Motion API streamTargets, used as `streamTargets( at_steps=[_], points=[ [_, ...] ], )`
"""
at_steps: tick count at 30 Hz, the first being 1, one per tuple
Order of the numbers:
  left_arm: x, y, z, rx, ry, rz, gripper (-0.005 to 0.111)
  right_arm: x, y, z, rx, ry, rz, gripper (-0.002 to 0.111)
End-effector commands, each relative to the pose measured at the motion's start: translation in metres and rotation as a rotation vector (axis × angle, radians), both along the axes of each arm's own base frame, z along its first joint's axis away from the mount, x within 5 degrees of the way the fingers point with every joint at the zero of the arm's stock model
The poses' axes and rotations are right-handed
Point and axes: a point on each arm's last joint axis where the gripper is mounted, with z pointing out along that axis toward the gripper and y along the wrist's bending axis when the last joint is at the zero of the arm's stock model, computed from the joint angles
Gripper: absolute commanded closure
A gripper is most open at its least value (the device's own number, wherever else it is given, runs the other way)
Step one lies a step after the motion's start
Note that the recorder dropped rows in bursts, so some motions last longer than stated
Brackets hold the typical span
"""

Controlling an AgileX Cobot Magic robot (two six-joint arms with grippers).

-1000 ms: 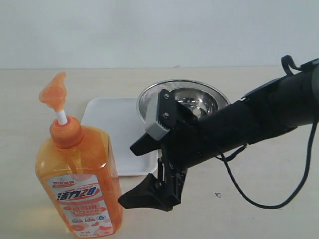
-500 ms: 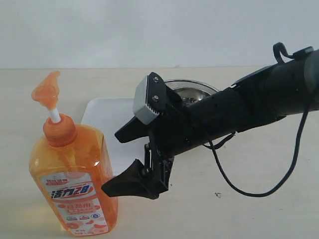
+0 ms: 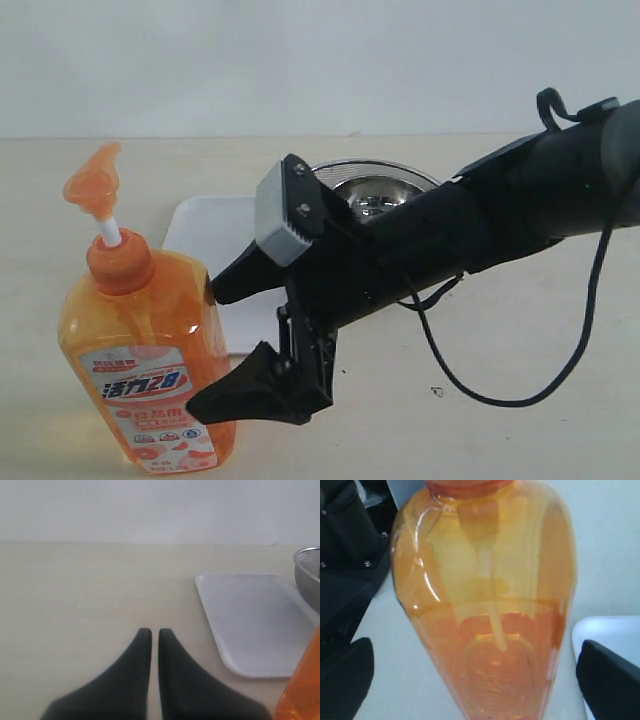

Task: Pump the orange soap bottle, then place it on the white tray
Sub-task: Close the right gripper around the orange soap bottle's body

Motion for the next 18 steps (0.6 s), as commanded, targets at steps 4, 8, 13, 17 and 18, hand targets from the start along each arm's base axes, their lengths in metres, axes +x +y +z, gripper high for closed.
streamTargets(
  at_steps=[4, 8, 13, 17, 18],
  points=[
    [0.000, 0.000, 0.000, -0.010, -0.007, 0.004, 0.102, -0.013, 0.031, 0.000, -0.072, -0.125, -0.026, 0.008],
    [0.000, 0.000, 0.000, -0.010, -0.007, 0.004, 0.102, -0.014, 0.037, 0.000, -0.092, -0.145, -0.073, 0.008],
    [0.000, 0.000, 0.000, -0.010, -0.007, 0.004, 0.102, -0.014, 0.040, 0.007, -0.052, -0.138, -0.047, 0.008],
    [0.000, 0.000, 0.000, -0.010, -0.007, 0.004, 0.102, -0.010, 0.045, 0.015, -0.025, -0.153, -0.053, 0.008],
    [0.000, 0.000, 0.000, -0.010, -0.007, 0.004, 0.102, -0.010, 0.045, 0.017, -0.021, -0.156, -0.052, 0.008]
  ],
)
